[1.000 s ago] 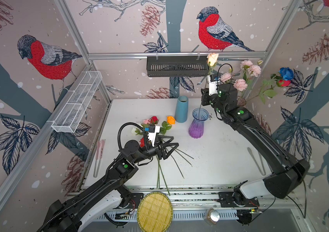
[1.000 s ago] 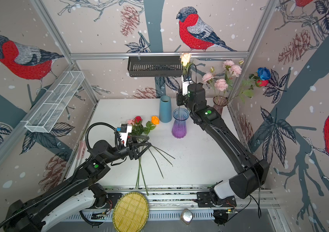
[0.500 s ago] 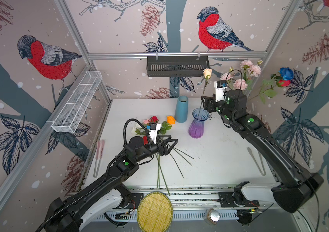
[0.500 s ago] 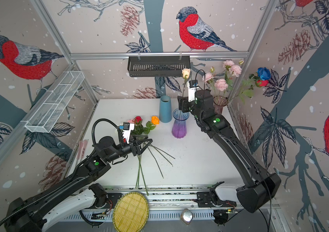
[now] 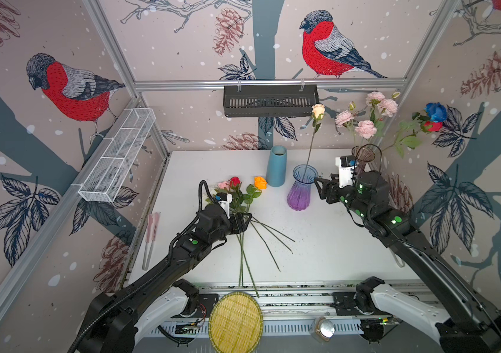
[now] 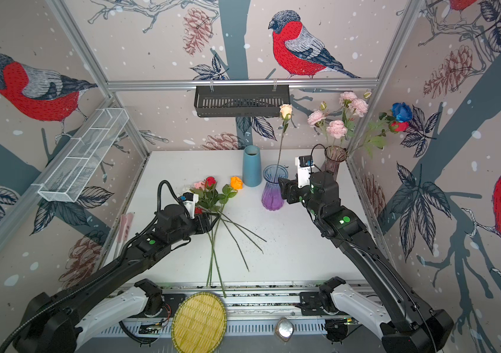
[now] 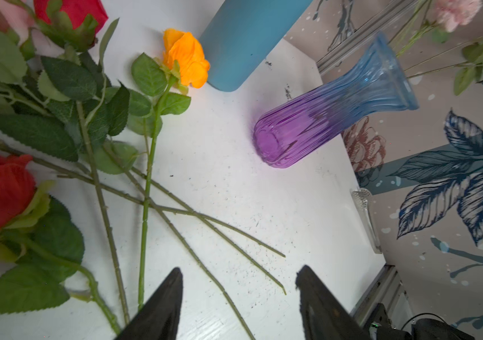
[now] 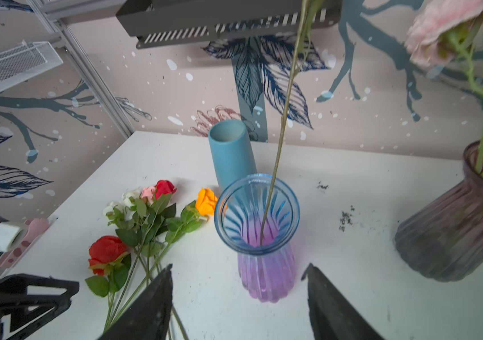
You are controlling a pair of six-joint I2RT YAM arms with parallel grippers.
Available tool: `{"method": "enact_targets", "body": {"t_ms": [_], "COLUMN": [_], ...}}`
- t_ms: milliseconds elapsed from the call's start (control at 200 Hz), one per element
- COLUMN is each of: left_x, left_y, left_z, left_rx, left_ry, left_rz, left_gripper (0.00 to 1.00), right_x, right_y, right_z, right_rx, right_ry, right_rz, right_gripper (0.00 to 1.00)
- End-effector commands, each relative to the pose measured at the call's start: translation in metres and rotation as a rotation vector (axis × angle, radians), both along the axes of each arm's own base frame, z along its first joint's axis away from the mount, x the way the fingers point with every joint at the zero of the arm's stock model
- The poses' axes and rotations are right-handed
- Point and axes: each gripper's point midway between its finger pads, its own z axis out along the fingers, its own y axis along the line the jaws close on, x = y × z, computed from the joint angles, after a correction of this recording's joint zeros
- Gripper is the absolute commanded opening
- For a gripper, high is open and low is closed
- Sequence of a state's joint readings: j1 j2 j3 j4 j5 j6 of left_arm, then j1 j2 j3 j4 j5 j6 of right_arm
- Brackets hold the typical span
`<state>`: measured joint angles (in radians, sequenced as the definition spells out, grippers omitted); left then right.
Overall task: Arrange the flowers into the vase
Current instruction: 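Open and withdraw the right gripper while the left gripper reaches the rose stems, then grasp a red rose stem with the left gripper and lift it upright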
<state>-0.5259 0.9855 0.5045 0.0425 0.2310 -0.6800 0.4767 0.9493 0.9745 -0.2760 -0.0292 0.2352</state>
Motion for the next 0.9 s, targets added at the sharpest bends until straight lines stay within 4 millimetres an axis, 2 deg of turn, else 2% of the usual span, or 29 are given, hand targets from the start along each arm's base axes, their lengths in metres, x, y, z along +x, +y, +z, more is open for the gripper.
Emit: {"method": "enact_targets", "body": {"t_ms": [0, 130, 255, 415, 695, 791, 896], "left_x": [0.003, 0.008, 0.012, 0.019, 0.032, 0.036, 0.042], "left_y": [0.006, 0.009, 0.011, 0.006, -0.012, -0.011, -0.002], "left_z": [-0.02, -0.046, -0.066, -0.081, -0.102, -0.107, -0.104], "left_rx": [0.058, 0.123, 0.18, 0.22, 0.227, 0.246, 0.283], "left_ry": [0.036, 0.094, 0.142, 0.198, 0.261, 0.271, 0.256], "left_rz": [0.025, 0.04, 0.051, 0.033, -0.016, -0.004, 0.032], "left_gripper": [0.5, 0.44, 0.43, 0.42, 0.4, 0.39, 0.38], "right_x": [-0.008, -0.015, -0.023, -0.028, -0.028, -0.028, -0.027], "right_y": [0.011, 0.013, 0.014, 0.014, 0.01, 0.008, 0.006], "right_z": [-0.008, -0.033, -0.045, -0.058, -0.055, -0.053, -0.052], "right_rx": [0.064, 0.062, 0.058, 0.03, 0.011, 0.001, -0.012], "right_ry": [0.017, 0.075, 0.097, 0.135, 0.124, 0.117, 0.11], "right_rz": [0.057, 0.075, 0.094, 0.11, 0.099, 0.093, 0.087], "right_gripper": [0.71, 0.71, 0.72, 0.72, 0.72, 0.72, 0.72]}}
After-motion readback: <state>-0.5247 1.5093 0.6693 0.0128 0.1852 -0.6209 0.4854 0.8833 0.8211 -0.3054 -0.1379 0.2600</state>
